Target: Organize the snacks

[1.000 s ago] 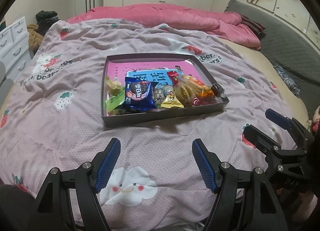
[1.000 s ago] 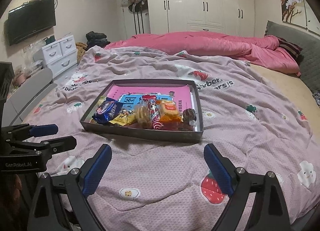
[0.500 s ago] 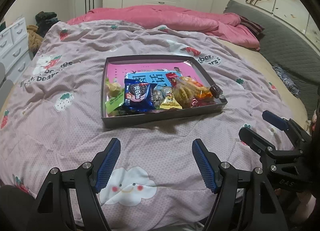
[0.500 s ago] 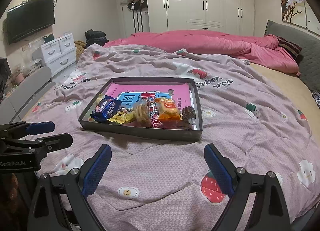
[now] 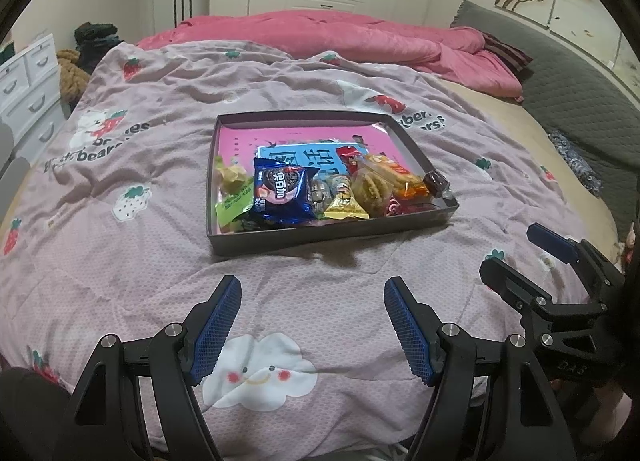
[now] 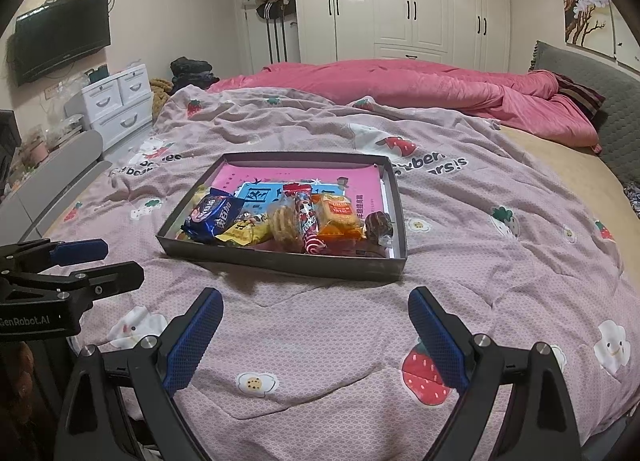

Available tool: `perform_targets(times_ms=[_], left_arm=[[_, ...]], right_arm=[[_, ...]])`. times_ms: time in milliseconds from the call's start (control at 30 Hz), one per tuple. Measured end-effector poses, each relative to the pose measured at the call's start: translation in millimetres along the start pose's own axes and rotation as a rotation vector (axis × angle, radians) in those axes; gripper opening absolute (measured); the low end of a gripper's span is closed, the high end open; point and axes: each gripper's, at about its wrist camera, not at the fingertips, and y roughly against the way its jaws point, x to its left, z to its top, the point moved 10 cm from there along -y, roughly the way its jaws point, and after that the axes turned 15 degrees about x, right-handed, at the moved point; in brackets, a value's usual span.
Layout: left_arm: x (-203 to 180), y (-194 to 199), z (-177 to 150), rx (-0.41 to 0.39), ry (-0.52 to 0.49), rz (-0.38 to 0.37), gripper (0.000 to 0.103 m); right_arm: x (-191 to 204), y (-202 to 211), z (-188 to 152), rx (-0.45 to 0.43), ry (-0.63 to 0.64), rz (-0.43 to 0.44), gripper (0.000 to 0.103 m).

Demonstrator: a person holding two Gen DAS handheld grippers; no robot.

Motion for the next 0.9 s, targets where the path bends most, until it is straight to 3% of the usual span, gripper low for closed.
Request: perform_targets(times_ms=[900], left_arm=[[8.6,-4.9,1.1,0.012,0.024,0.038,0.076]], right_arm=[[-3.3,-5.2,-1.2,0.007,-0.008,-0.005,0.094]])
